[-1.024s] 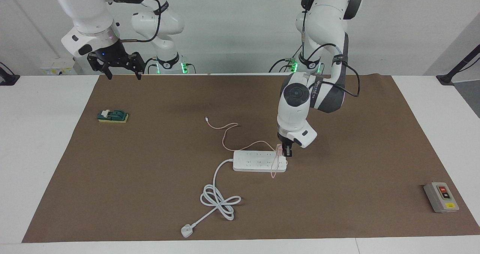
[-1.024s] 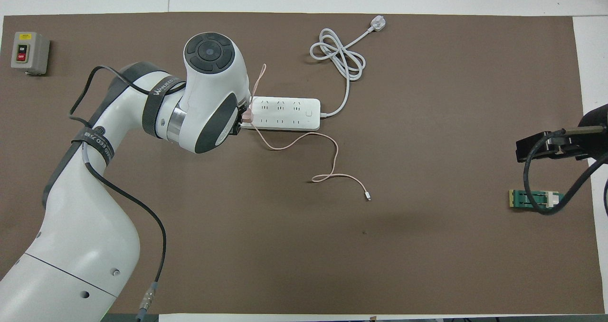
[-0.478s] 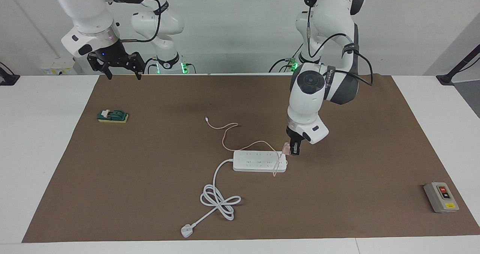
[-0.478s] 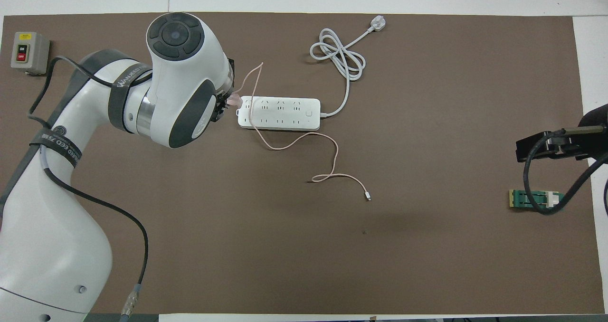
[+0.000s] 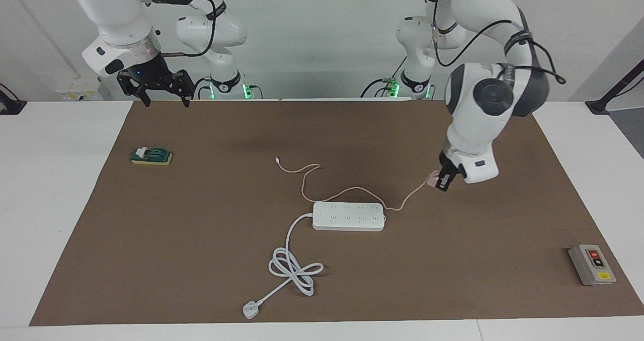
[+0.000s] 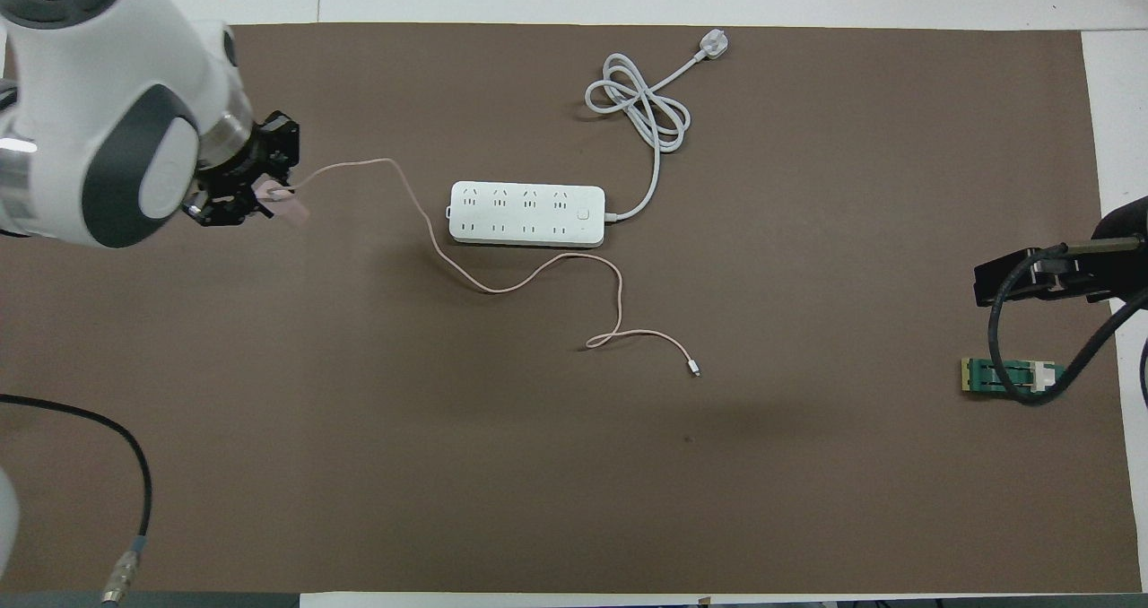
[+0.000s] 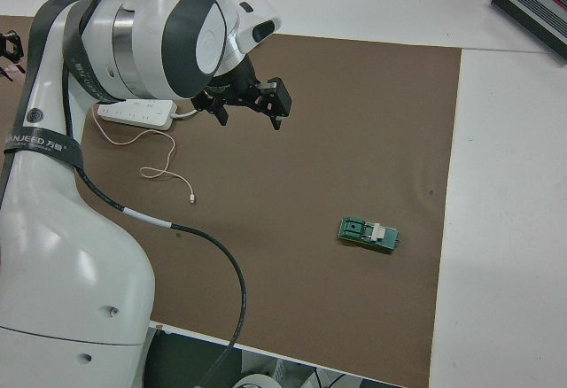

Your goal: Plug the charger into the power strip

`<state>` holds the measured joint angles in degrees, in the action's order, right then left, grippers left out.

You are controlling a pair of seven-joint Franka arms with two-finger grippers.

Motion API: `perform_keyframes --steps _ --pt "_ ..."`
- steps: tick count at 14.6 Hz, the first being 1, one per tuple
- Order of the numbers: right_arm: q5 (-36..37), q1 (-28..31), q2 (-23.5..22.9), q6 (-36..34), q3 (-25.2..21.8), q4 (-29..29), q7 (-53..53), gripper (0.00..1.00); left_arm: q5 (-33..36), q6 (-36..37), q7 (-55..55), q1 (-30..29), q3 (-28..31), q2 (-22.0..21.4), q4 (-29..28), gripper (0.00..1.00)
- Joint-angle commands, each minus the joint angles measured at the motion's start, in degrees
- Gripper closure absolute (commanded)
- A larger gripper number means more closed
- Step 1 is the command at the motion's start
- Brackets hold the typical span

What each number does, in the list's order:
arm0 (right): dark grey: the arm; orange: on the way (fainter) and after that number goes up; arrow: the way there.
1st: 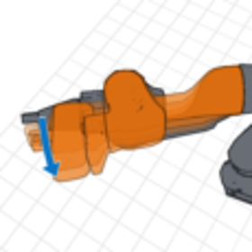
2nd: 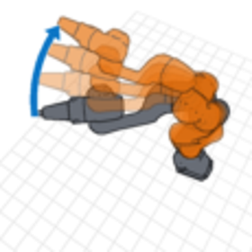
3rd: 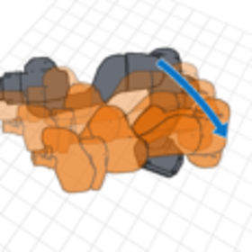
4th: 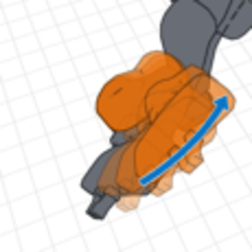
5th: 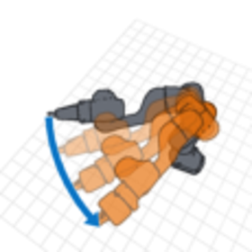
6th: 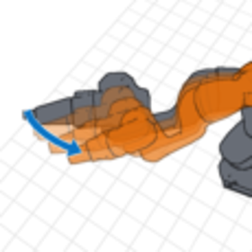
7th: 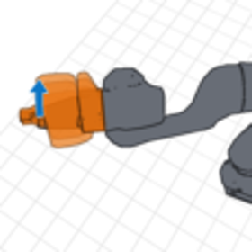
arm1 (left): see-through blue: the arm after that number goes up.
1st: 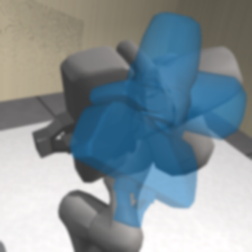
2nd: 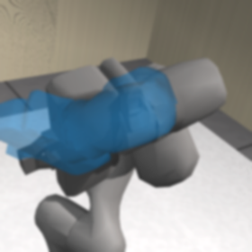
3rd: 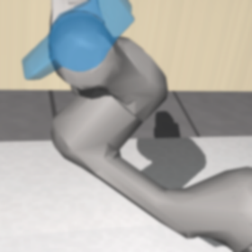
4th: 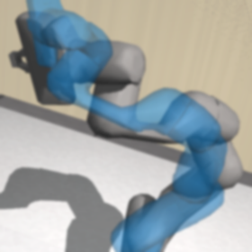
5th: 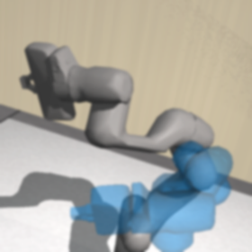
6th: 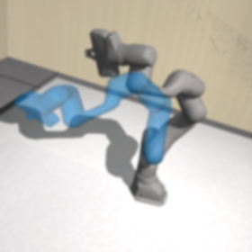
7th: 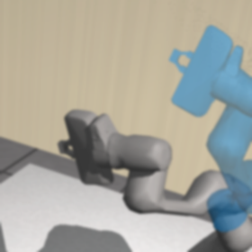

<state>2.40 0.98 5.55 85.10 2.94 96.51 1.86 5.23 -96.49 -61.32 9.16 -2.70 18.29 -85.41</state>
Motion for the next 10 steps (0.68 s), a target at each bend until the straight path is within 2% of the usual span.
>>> perform_keyframes --steps 1,4,6,8,10 --pt "0.0 0.6 0.8 -0.2 0.4 0.4 -1.6 0.0 4.4 3.8 9.9 -5.9 -0.7 -1.8 -1.2 1.0" --pt "0.0 0.6 0.8 -0.3 0.4 0.3 -1.7 0.0 11.9 -0.8 15.8 -9.7 -0.7 -3.0 -4.4 1.0" --pt "0.0 0.6 0.8 -0.2 0.4 0.3 -1.7 0.0 12.5 -5.6 13.3 -10.9 -0.8 -3.1 -5.6 1.0" --pt "0.0 0.6 0.8 -0.2 0.4 0.3 -1.6 0.0 12.4 -12.1 1.8 -10.9 -1.0 -3.0 -7.1 1.0" --pt "0.0 0.6 0.8 -0.2 0.4 0.3 -1.6 0.0 9.8 -23.6 -13.4 -9.9 -1.3 -3.0 -11.2 1.0"
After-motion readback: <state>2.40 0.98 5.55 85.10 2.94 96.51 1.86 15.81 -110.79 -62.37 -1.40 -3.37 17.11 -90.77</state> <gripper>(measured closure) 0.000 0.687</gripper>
